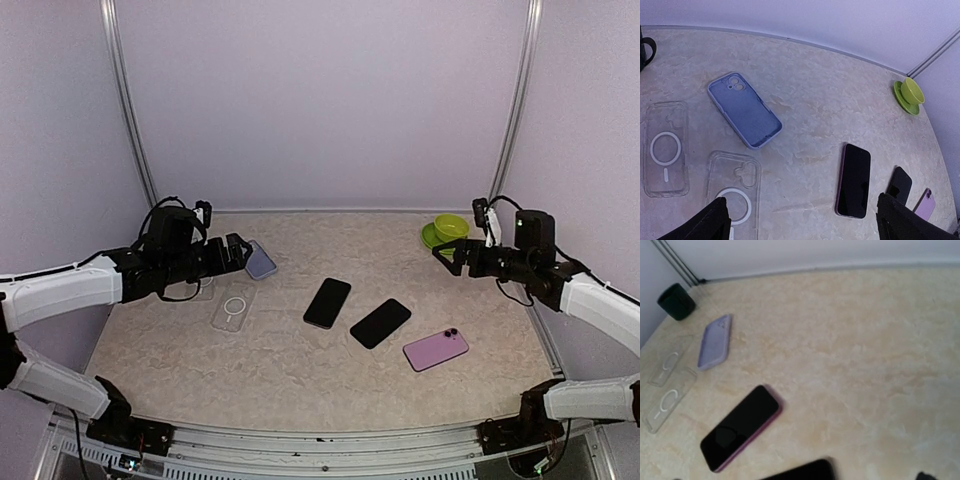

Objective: Put the phone into the phone case
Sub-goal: Adjust the phone at the center of the board.

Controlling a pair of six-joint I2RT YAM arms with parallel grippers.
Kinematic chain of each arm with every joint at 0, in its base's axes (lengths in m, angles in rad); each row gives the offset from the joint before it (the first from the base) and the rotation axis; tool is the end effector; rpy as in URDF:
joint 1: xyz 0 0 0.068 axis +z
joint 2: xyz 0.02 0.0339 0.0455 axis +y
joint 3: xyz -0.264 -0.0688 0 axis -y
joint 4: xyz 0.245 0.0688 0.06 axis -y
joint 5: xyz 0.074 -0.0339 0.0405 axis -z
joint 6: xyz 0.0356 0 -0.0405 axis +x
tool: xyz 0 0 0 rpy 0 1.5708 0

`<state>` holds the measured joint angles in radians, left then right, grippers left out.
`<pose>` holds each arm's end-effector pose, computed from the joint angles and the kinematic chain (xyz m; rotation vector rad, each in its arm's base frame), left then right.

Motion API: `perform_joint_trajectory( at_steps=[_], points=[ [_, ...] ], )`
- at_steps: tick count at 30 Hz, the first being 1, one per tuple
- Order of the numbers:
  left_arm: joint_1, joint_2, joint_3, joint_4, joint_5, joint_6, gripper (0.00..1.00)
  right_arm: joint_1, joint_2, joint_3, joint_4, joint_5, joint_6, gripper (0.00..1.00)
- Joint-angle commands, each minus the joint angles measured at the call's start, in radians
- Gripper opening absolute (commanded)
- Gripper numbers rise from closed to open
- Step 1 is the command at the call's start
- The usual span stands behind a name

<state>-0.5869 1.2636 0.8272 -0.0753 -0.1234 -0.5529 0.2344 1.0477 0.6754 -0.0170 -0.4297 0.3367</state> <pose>0.2380 -0.1530 0.2624 -0.0407 2.1278 -0.5610 0.2266 0.0694 0.2686 -0.1888 1.9987 0.7912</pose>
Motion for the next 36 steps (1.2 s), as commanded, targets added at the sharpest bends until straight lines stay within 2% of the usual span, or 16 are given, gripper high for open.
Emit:
perform_joint_trajectory(
  at_steps=[1,8,17,36],
  points=[
    [-0.033,0.040,-0.004,0.058,-0.008,-0.008,0.99,-0.004,0.041,0.011,-0.043,0.043,0.018,1.00],
    [-0.087,0.123,0.017,0.067,-0.017,-0.011,0.99,0.048,0.117,0.054,-0.061,0.109,0.039,1.00],
    [-0.119,0.222,0.031,0.115,0.016,-0.015,0.99,0.176,0.252,0.147,-0.087,0.243,0.053,1.00],
    [-0.189,0.390,0.028,0.260,0.085,-0.012,0.99,0.341,0.564,0.398,-0.139,0.323,0.070,1.00]
  ],
)
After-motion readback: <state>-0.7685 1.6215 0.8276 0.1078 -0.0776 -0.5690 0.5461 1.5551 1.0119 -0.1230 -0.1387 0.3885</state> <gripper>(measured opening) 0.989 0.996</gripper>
